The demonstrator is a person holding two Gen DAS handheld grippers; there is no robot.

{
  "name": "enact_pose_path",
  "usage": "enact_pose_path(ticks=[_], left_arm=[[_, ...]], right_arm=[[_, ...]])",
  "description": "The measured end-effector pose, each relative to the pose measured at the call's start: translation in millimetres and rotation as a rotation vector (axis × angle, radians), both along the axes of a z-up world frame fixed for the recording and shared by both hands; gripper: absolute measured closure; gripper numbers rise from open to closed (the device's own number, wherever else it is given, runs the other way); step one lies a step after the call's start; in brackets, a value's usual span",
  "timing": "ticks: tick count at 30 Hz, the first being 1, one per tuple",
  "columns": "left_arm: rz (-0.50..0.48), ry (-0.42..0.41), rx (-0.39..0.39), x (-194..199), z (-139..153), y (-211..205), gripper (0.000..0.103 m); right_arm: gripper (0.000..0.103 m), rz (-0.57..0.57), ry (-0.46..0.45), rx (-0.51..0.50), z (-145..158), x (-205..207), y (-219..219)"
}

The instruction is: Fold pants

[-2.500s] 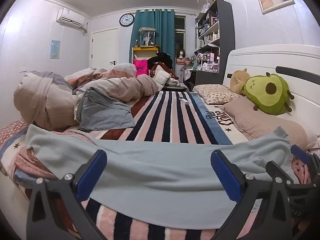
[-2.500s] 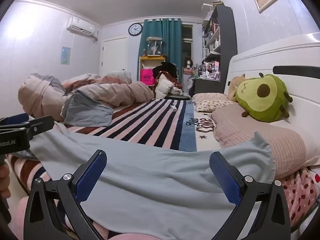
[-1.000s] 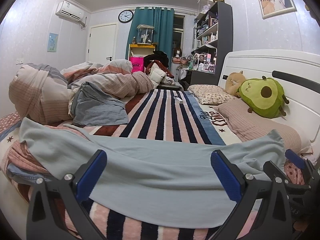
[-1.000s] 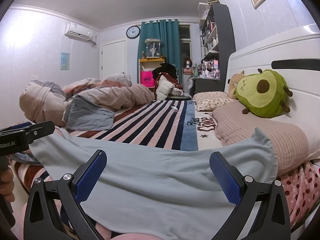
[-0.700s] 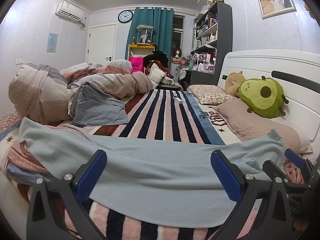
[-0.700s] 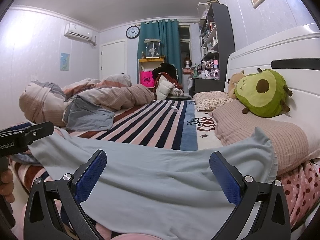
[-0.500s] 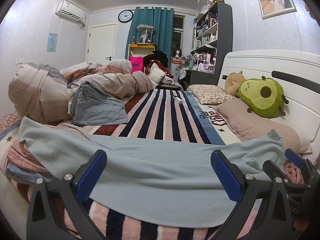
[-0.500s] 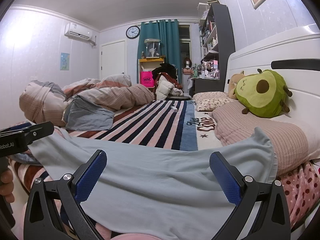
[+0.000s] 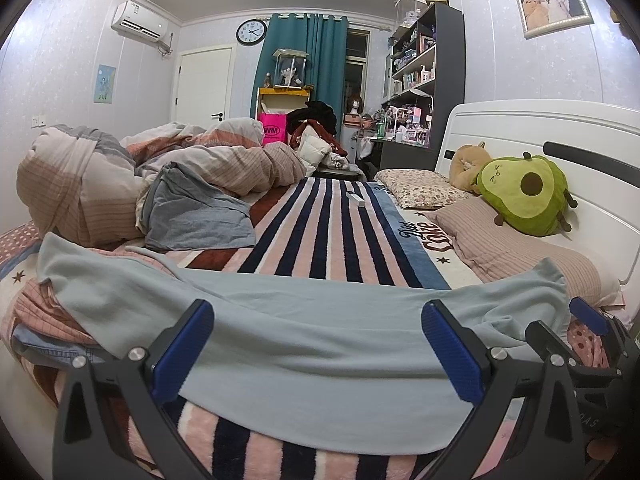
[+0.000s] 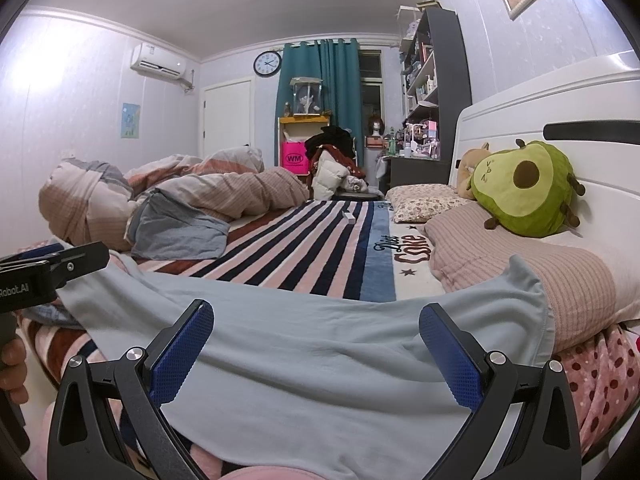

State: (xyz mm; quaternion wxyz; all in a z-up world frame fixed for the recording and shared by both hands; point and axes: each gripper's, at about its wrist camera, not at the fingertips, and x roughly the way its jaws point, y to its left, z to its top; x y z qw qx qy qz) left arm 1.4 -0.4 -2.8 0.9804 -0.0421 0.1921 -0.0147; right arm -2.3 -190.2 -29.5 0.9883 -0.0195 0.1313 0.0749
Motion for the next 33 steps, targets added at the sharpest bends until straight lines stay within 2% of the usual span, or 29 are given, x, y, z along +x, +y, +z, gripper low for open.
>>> enact_pose_path(ticks=[13,16,18,22,26,30,33], left_arm=[[0.001,0.003,-0.005,0.3,-1.6,-0.6,0.001],[-0.004,0.015,-0.011,0.7,-5.5,0.9,0.001],[-0.003,0.019,-0.005,2.2,-7.4,3.1,0.001],[0.069,0.026,0.042,4.2,-13.3,14.6,0.001],[0.097,0.088,0.048,8.3,-30.2,41.9,0.001],[0.136,0.184,-0.012,18.0,-57.6,80.8,0.001],[0.124,0.268,-0.156,26.8,-81.4,108.1,0.001]], right_arm=[[0.0,-0.006,-0.01,0.008,4.6,-2.2,4.1],[0.0,0.068,-0.016,0.037,5.6,-4.0,2.4],[0.0,0.074,-0.029,0.045,4.6,-5.6,0.7],[0.0,0.087,-0.002,0.085,6.3,-2.5,-7.7],[0.0,0.099,0.021,0.15,1.6,5.6,-36.8],[0.0,0.012,0.069,0.148,-13.9,12.1,-75.2],[0.0,-0.046,0.168,0.191,-32.8,19.0,-105.6]])
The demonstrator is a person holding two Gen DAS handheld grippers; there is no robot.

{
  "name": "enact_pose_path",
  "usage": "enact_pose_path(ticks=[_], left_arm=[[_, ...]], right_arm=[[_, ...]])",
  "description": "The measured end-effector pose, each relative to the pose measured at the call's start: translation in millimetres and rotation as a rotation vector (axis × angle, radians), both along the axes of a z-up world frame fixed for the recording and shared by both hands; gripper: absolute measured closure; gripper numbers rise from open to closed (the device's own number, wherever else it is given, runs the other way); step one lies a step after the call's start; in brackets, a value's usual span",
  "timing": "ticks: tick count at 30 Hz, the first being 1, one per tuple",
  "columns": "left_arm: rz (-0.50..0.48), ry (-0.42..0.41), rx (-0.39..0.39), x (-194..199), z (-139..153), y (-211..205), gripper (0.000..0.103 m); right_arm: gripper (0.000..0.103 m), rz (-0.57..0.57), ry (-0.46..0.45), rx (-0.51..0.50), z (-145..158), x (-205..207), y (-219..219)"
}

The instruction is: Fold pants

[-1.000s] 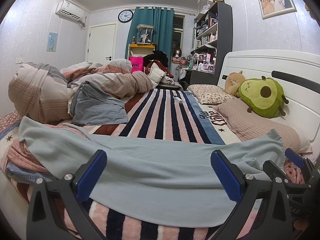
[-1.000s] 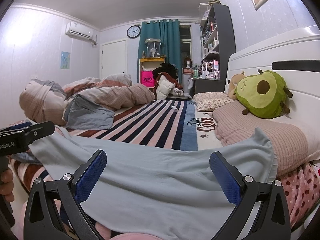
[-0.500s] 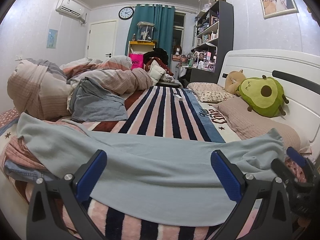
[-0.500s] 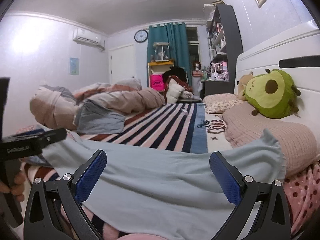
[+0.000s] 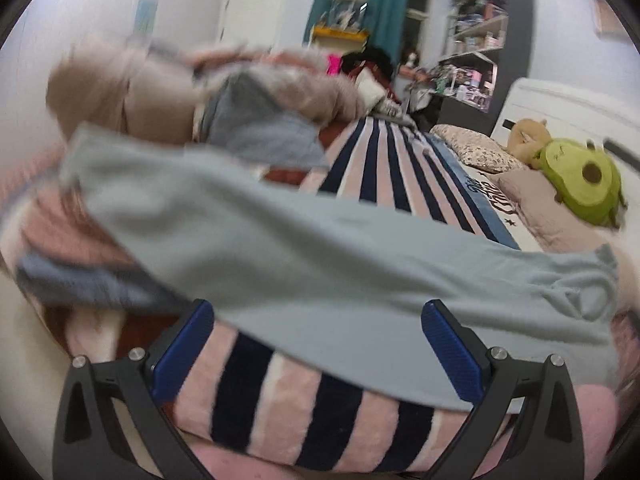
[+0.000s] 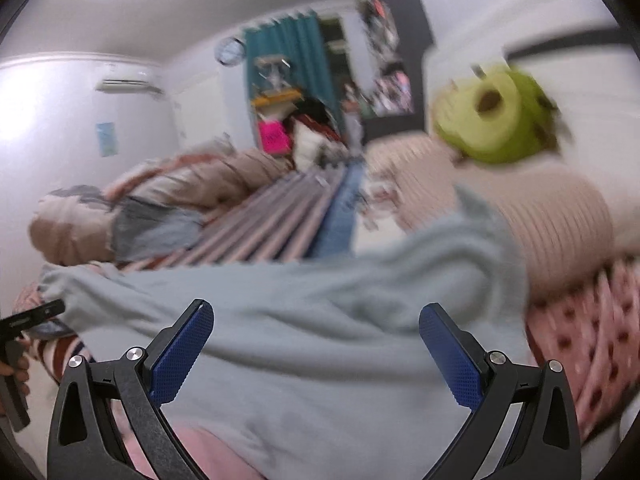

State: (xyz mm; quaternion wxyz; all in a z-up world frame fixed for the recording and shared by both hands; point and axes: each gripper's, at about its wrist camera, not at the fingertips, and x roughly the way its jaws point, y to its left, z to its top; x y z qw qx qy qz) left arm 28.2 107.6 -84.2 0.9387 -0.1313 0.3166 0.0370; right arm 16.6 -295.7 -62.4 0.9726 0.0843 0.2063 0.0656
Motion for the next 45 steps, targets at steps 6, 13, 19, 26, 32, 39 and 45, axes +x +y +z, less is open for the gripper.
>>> enact_pose_path(ticks=[6,13,19,26,32,39,45], left_arm=[[-0.002,0.084,-0.183,15.6,-40.5,22.3,0.001],[-0.015,0.101,-0.185,36.6,-58.3,13.2,0.013],[-0.079,0.111,-0.162,54.1,-60.6,-5.8,0.053],[-0.137,0.121,-0.208,55.1,-60.8,-19.3,0.093],[-0.124,0.077,-0.176,41.7,-43.4,-22.6,0.099],[-0.111,0.019,-0.12,33.2,-21.7,-27.3,0.099],[-0.116,-0.033,-0.081,38.2,3.4,-29.3,0.099]], right_arm=[[0.0,-0.052,0.123,0.015,-35.7,0.4,-34.8],[0.0,-0.09,0.192,-0.017,-51.0,-1.3,-56.7],[0.001,-0.168,0.228,-0.029,-48.4,-23.1,-83.6],[0.001,-0.195,0.338,0.075,-73.9,-51.4,-119.2],[0.006,-0.147,0.358,0.155,-89.2,-59.3,-122.7],[0.083,-0.018,0.383,0.221,-98.1,-60.1,-107.9],[0.095,0.035,0.283,0.225,-71.8,-53.3,-97.8]])
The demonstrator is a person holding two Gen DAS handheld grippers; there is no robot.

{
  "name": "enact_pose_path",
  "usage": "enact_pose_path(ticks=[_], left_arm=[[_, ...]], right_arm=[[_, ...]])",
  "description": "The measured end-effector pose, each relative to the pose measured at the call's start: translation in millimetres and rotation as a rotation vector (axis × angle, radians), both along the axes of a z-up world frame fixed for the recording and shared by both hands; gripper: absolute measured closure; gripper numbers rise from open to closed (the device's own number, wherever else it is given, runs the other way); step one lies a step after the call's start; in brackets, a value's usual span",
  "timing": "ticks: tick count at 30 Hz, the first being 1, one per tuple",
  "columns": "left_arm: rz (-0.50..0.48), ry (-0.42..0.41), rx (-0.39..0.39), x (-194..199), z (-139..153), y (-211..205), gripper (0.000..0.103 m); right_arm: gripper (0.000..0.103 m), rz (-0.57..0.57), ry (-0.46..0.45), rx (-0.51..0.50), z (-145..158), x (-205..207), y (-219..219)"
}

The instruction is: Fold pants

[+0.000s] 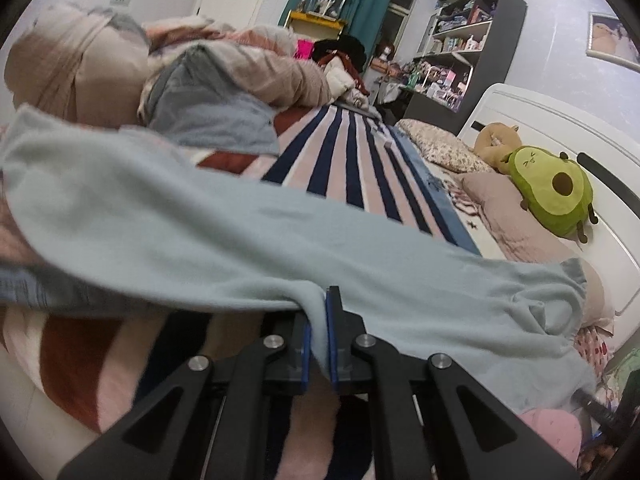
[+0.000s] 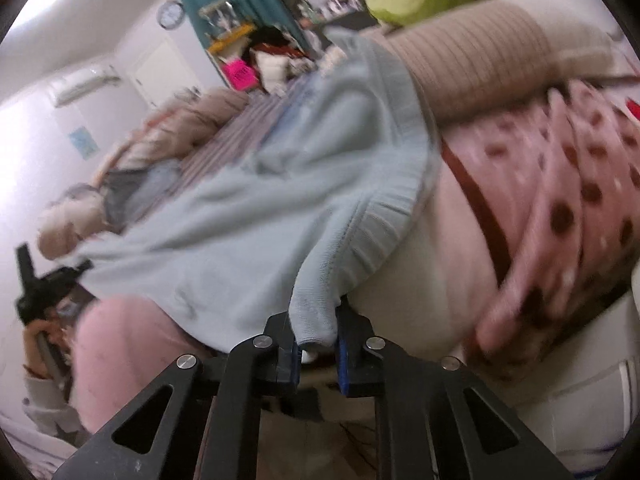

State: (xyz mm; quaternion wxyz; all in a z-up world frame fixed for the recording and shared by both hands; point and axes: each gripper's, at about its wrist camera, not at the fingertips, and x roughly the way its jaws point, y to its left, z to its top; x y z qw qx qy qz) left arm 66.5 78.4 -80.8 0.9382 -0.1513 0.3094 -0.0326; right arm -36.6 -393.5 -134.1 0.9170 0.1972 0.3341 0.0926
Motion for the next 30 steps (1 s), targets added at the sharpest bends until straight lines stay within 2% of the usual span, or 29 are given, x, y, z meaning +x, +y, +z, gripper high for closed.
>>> enact_pose_path(ticks=[7,11,16,20,30], left_arm=[[-0.021,-0.07,0.07,22.8,37.3,-4.3,0.099],[-0.018,-0.054,0.09,47.6,50.3,0.1,0.099],[-0.013,-0.014,0.139,83.6,53.2,-0.2,0.099],[-0.023,0.042,0.162,117.2,42.7,-0.6,0.099],[-0.073,0.178,0.251,199.6,-0.8,-12.1,0.096]], right_arm=[[0.096,0.045,-0.136,-0.058,47.7,35.2,4.4],[0.097,0.047,-0.223,-0.092,78.2,67.4,8.7],[0.097,0.036,-0.275,-0.151,103.1,104.3,15.1],[0.097,0.02,-0.251,-0.205,109.0,135.1,10.4],[0.096,-0.025,-0.129,-0.354,91.8,199.6,10.0]])
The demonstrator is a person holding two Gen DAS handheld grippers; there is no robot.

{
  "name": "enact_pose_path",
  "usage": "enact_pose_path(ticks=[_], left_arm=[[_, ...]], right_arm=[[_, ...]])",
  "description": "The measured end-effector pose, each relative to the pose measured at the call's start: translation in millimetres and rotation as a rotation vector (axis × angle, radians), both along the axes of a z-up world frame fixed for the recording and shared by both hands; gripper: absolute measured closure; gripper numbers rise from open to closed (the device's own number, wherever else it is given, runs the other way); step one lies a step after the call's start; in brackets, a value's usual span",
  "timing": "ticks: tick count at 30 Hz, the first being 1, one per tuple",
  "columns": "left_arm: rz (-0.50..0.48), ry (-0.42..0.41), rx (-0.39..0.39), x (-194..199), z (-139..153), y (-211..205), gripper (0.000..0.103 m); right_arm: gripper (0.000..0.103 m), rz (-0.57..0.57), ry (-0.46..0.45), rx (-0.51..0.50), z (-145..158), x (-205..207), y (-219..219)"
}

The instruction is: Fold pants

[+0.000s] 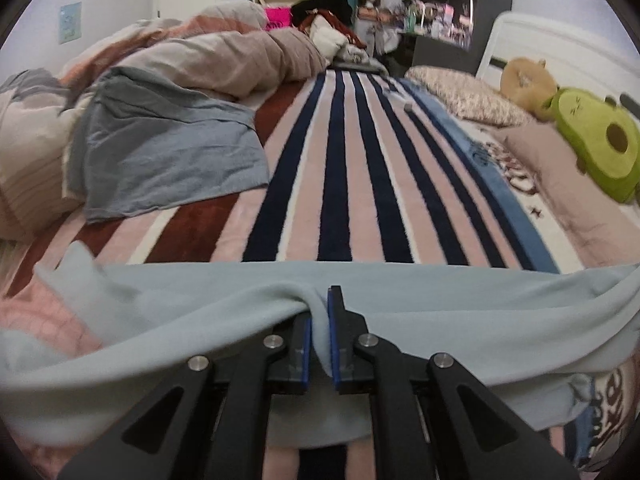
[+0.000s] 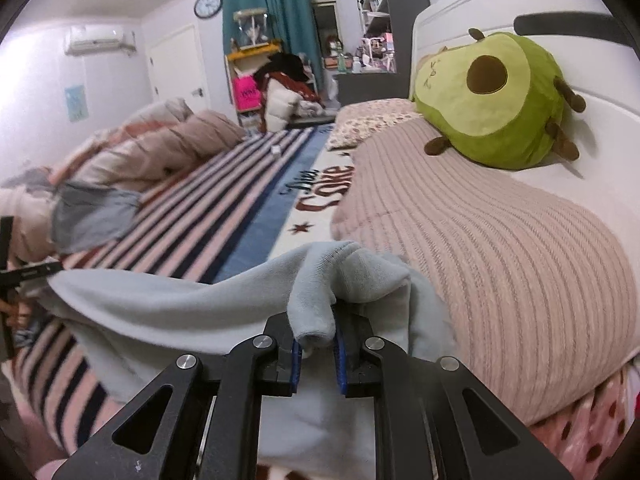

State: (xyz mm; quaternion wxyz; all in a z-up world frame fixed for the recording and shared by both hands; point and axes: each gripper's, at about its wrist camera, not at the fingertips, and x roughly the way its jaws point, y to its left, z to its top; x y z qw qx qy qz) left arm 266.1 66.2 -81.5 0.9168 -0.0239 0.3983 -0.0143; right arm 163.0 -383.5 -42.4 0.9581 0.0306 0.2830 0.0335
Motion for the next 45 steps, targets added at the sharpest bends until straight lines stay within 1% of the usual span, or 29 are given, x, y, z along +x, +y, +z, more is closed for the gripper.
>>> enact_pose_path(ticks=[2,3,4,5,6,7,10,11,12,15,18,22,23,25,27,28,30,33,36,38,39,41,42,43,44,45], left_arm=[[-0.003,0.022,0.012,11.1,-5.9,-2.1,0.093],[-0.01,0.036,0.006,15.0,-7.8,-3.3,0.086],[-0.026,0.041,-0.02,17.7,-8.3,-3.0,0.072],[-0.052,0.034,-0.06,18.0,-6.6,-2.8,0.062],[-0.07,0.022,-0.086,16.4,-3.7,-2.0,0.046],[-0.081,-0.003,-0.1,12.4,1.6,-1.7,0.042],[-0.097,-0.056,-0.074,0.4,19.3,-4.8,0.042],[-0.097,-0.07,-0.07,-2.3,24.4,-4.4,0.041],[-0.088,-0.084,-0.06,-6.1,30.1,-2.3,0.038],[-0.069,-0.09,-0.011,-16.2,40.2,2.0,0.037],[-0.108,-0.061,-0.002,-31.0,39.8,-0.1,0.037],[-0.214,-0.008,0.025,-51.1,22.9,-15.5,0.037],[-0.24,0.014,0.012,-55.2,15.6,-19.0,0.037],[-0.284,0.058,0.003,-58.8,1.5,-26.1,0.037],[-0.301,0.078,0.042,-61.4,-10.1,-33.9,0.037],[-0.304,0.087,0.06,-61.2,-15.5,-36.7,0.037],[-0.31,0.095,0.077,-58.3,-23.9,-38.9,0.037],[-0.289,0.096,0.119,-51.7,-32.3,-38.9,0.037],[-0.278,0.102,0.105,-44.2,-38.3,-33.7,0.037],[-0.265,0.096,0.134,-38.7,-42.0,-31.6,0.037],[-0.26,0.091,0.147,-36.4,-43.0,-30.5,0.038],[-0.254,0.084,0.151,-31.7,-44.5,-28.5,0.038],[-0.251,0.077,0.154,-30.0,-44.9,-27.8,0.038],[-0.248,0.067,0.162,-28.8,-44.6,-27.4,0.044],[-0.244,0.059,0.169,-27.6,-43.9,-27.1,0.049],[-0.24,0.054,0.17,-26.5,-42.7,-26.5,0.062]], right_arm=[[0.094,-0.018,0.013,-0.026,-2.7,9.1,1.2],[0.087,-0.018,0.015,-0.02,-3.5,10.9,0.5],[0.083,-0.017,0.014,-0.003,-3.2,13.0,-0.5],[0.074,-0.011,0.011,0.019,-2.3,13.4,-1.7],[0.068,-0.005,0.009,0.037,-1.3,13.3,-2.2],[0.067,0.004,0.007,0.061,0.2,13.4,-3.2],[0.056,0.012,-0.009,0.074,6.5,9.2,-0.7],[0.049,0.022,-0.019,0.082,8.9,4.1,1.3],[0.045,0.032,-0.025,0.088,10.8,1.8,2.7],[0.045,0.095,-0.038,0.096,18.6,-11.2,14.2],[0.045,0.182,-0.041,0.077,24.2,-23.6,37.0],[0.045,0.351,0.011,0.085,17.8,-26.1,73.8],[0.045,0.401,0.038,0.075,11.3,-24.0,87.8],[0.045,0.468,0.085,0.068,0.1,-20.1,107.7],[0.046,0.522,0.139,0.061,-15.9,-12.7,126.4],[0.047,0.539,0.166,0.052,-24.8,-7.1,135.4],[0.052,0.561,0.213,0.043,-39.0,3.8,147.4],[0.052,0.573,0.266,0.007,-58.4,17.1,158.3],[0.053,0.571,0.303,-0.019,-73.8,30.8,163.9],[0.053,0.573,0.312,-0.034,-80.3,38.0,167.9],[0.058,0.562,0.305,-0.055,-81.3,40.4,168.8],[0.061,0.537,0.279,-0.108,-81.3,42.3,174.3],[0.065,0.523,0.265,-0.131,-80.6,44.4,176.3],[0.071,0.505,0.257,-0.155,-80.2,47.2,178.1],[0.087,0.491,0.253,-0.177,-80.2,50.6,178.8],[0.095,0.491,0.254,-0.188,-80.1,53.1,180.0]])
